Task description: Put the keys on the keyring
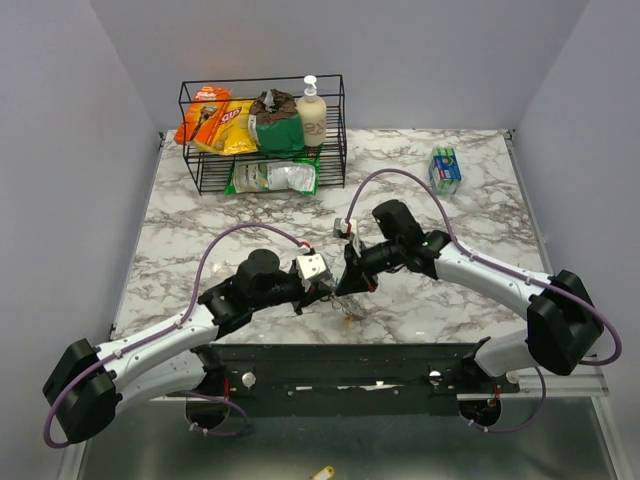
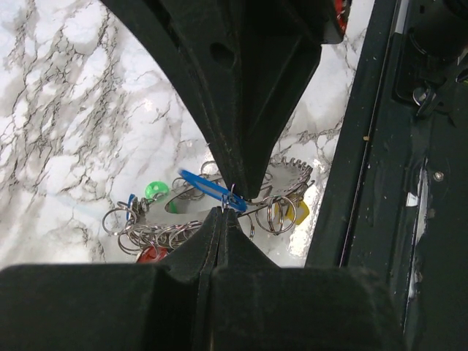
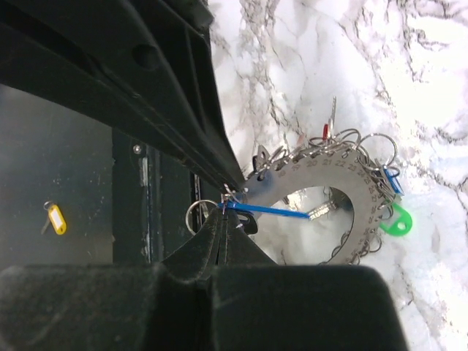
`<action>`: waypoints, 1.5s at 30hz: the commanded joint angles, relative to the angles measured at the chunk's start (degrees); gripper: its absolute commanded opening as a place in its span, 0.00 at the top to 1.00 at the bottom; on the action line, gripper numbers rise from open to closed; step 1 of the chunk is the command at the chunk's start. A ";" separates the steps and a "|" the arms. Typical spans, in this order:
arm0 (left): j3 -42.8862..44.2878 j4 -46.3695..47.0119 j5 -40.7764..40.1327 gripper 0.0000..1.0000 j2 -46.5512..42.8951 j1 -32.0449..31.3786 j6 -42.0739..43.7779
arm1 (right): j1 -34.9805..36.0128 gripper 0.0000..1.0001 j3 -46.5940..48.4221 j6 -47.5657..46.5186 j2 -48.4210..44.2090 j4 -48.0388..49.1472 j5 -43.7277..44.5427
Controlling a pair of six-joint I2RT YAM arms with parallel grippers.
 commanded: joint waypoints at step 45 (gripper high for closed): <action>7.49 -9.82 -7.72 1.00 -1.05 -3.17 5.91 | 3.08 1.00 4.07 -3.73 -2.83 -6.73 7.92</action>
